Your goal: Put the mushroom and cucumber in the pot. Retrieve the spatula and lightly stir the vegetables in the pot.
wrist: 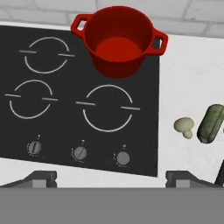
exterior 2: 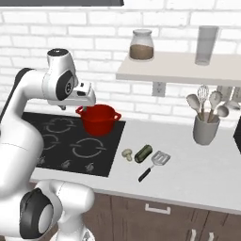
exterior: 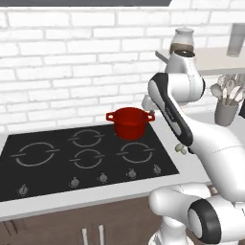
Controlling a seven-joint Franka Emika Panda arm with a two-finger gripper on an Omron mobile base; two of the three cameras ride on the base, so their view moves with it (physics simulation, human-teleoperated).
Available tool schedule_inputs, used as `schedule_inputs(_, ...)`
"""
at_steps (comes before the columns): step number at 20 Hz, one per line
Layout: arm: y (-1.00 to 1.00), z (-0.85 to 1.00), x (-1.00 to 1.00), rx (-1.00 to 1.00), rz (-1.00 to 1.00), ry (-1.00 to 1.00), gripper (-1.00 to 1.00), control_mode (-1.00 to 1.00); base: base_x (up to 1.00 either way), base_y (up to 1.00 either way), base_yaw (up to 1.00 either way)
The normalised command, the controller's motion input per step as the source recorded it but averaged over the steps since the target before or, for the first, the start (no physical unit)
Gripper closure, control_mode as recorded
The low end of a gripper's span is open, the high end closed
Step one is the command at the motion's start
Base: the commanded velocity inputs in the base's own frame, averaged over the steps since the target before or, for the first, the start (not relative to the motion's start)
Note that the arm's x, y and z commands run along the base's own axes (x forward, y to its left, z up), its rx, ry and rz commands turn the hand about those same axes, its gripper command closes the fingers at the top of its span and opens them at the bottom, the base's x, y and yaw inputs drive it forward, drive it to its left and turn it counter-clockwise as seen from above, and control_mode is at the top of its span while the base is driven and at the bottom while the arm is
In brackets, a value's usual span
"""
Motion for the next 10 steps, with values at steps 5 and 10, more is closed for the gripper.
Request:
schedule_inputs(5,0.0,0.0,0.0,0.0,0.0,0.0,-1.0,1.0,0.06,-0.48,-0.01)
schedule_inputs(10,0.0,0.0,0.0,0.0,0.0,0.0,-1.0,1.0,0.43,-0.33,0.0)
